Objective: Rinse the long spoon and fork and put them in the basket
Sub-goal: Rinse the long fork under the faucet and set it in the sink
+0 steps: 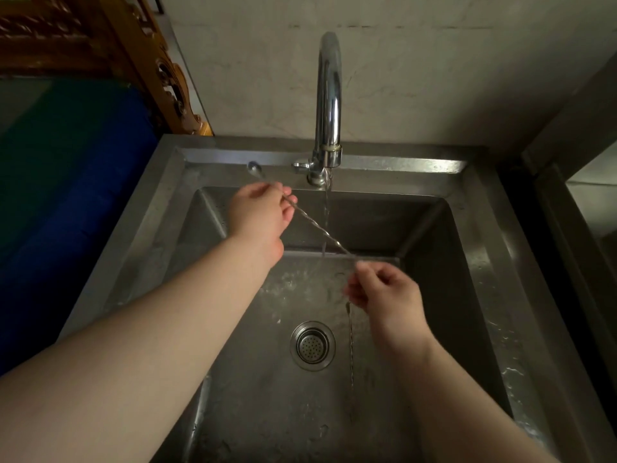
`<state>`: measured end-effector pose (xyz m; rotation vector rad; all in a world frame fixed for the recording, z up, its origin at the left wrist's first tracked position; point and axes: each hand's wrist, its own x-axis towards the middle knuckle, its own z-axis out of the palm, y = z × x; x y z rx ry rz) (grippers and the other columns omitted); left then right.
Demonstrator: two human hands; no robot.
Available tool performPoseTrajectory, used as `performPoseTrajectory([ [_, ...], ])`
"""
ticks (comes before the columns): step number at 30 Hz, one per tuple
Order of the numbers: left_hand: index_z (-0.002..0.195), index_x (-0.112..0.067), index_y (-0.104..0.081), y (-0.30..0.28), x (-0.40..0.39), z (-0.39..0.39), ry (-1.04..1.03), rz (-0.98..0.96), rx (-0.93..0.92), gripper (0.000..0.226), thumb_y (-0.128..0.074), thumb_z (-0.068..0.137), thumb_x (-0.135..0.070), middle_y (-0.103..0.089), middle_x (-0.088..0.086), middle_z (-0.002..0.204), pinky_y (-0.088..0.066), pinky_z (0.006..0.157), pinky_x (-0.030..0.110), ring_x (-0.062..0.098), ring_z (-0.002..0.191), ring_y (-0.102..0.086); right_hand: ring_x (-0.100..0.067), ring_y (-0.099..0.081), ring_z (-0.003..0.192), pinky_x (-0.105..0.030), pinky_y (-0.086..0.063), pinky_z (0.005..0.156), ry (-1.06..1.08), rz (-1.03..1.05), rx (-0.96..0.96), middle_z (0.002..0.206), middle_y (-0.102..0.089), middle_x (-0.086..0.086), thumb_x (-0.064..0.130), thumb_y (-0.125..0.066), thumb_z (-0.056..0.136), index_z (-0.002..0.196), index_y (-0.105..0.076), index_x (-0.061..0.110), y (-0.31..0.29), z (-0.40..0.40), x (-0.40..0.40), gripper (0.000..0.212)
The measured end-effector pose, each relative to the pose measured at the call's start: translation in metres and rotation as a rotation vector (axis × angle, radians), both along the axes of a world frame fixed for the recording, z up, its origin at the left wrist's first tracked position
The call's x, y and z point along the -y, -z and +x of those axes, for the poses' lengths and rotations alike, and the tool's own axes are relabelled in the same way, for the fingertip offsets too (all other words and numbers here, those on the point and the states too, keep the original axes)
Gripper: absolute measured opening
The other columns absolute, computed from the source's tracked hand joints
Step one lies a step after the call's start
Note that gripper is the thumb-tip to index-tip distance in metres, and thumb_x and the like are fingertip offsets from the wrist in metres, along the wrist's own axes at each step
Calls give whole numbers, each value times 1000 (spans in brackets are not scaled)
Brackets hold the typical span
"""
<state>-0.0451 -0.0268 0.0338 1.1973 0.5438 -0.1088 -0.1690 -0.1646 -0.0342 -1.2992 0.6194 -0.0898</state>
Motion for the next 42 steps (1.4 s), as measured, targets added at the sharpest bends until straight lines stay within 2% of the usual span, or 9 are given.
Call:
performPoseTrajectory([
  [5, 97, 0, -62, 33, -12, 7, -109, -58, -248, 7, -59, 91, -2, -69, 11, 87, -58, 56, 20, 11, 63, -67, -15, -69, 67, -27, -57, 66, 61, 165, 136, 69, -70, -2, 15, -70, 91, 80, -70, 14, -40, 38, 7, 10],
  [11, 95, -3, -54, 93, -7, -18, 208, -13, -495, 17, -39, 101, -7, -65, 10, 70, -52, 37, 21, 11, 38, -62, -4, -61, 56, -23, -50, 58, -99, -225, 187, 57, -65, 6, 19, -73, 88, 75, -70, 14, -59, 72, -15, 14],
  [15, 104, -5, -60, 110, 6, -46, 425, 104, -541, 16, -50, 98, -15, -71, 11, 92, -55, 53, 28, 18, 71, -71, -16, -49, 61, -35, -45, 59, -169, -347, 190, 68, -59, -24, 16, -67, 91, 80, -68, -5, -56, 74, -23, 23],
  [23, 135, -13, -44, 101, 23, -49, 569, 115, -469, 38, -51, 98, -18, -62, 9, 125, -54, 67, 26, 19, 91, -68, -12, -48, 58, -30, -44, 59, -194, -370, 184, 65, -57, -7, 9, -61, 95, 86, -70, -4, -54, 66, -16, 18],
  [26, 130, -17, -51, 98, 27, -45, 602, 176, -441, 34, -54, 96, -18, -64, 3, 123, -53, 67, 26, 17, 93, -67, -12, -55, 67, -32, -50, 69, -183, -344, 195, 73, -63, -8, 7, -62, 95, 92, -72, -1, -56, 63, -17, 14],
  [29, 124, -19, -54, 95, 30, -43, 629, 223, -406, 28, -52, 96, -20, -65, 1, 121, -51, 65, 24, 16, 96, -68, -8, -52, 62, -26, -47, 65, -207, -387, 218, 70, -63, -6, 9, -62, 94, 83, -73, 2, -60, 62, -17, 17],
  [33, 124, -20, -54, 91, 35, -43, 700, 278, -356, 29, -48, 95, -25, -65, 1, 122, -51, 71, 24, 17, 101, -66, -11, -52, 65, -32, -48, 67, -199, -397, 231, 69, -61, -5, 10, -62, 94, 82, -72, 3, -64, 63, -16, 17],
  [38, 100, -11, -64, 94, 31, -39, 717, 521, -155, 17, -57, 88, -22, -64, 1, 77, -43, 51, 19, 10, 58, -60, -15, -54, 66, -34, -49, 64, -161, -374, 252, 72, -63, -12, 10, -62, 95, 90, -73, 1, -66, 62, -11, 15],
  [42, 78, -23, -62, 93, 14, -29, 730, 883, 14, 14, -63, 86, -35, -64, -4, 74, -36, 55, 24, 15, 68, -57, -11, -67, 73, -27, -57, 72, 20, -195, 219, 80, -71, -4, 16, -61, 96, 96, -71, 11, -63, 53, 5, 12],
])
